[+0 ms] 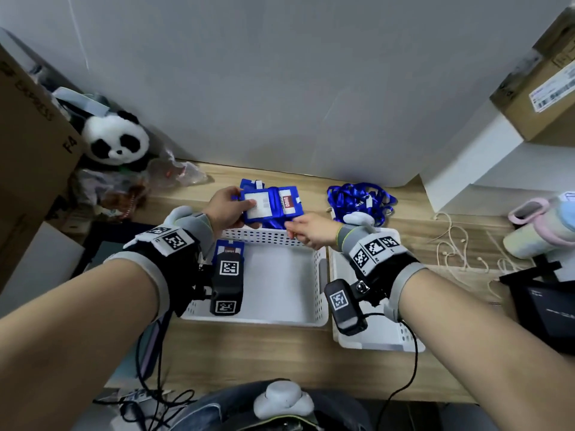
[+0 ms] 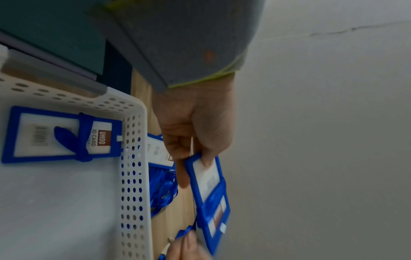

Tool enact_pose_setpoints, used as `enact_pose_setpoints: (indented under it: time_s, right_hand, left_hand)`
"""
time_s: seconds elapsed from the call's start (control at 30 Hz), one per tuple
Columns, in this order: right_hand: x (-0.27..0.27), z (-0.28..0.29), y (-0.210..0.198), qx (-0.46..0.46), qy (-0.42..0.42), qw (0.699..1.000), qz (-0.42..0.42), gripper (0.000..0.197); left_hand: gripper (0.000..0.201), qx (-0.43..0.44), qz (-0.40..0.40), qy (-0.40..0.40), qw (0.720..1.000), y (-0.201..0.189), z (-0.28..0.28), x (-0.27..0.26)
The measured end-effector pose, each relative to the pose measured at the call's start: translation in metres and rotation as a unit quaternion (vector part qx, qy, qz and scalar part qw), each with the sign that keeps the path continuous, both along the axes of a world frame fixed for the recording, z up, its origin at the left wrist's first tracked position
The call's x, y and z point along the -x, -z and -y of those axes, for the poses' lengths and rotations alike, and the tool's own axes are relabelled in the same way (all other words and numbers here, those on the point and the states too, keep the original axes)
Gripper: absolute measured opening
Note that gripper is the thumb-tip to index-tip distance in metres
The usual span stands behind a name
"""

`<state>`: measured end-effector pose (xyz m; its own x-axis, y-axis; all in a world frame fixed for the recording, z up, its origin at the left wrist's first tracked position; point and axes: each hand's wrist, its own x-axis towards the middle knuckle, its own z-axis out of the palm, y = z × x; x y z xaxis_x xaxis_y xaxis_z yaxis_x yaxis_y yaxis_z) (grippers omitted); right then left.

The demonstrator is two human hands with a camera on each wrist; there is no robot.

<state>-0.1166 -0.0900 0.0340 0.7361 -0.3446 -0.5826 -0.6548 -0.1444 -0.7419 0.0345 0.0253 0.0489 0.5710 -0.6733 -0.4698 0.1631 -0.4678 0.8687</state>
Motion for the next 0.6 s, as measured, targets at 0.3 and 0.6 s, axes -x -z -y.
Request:
enact_pose_setpoints:
  time_s: [0.3,0.6]
  right_hand:
    - [-0.006,0.007,-0.009,0.084,0.110,0.987,0.083,0.036]
    - [-0.014,0.005,-0.003,0.122,0.196,0.966,0.119,0.018]
  left_hand:
    - [0.018,-0.108,0.108,0.091,0.984,0.000,0.006,0.010]
    - [0.072,-0.062,-0.015,0.166,0.984,0.001,0.003,0.025]
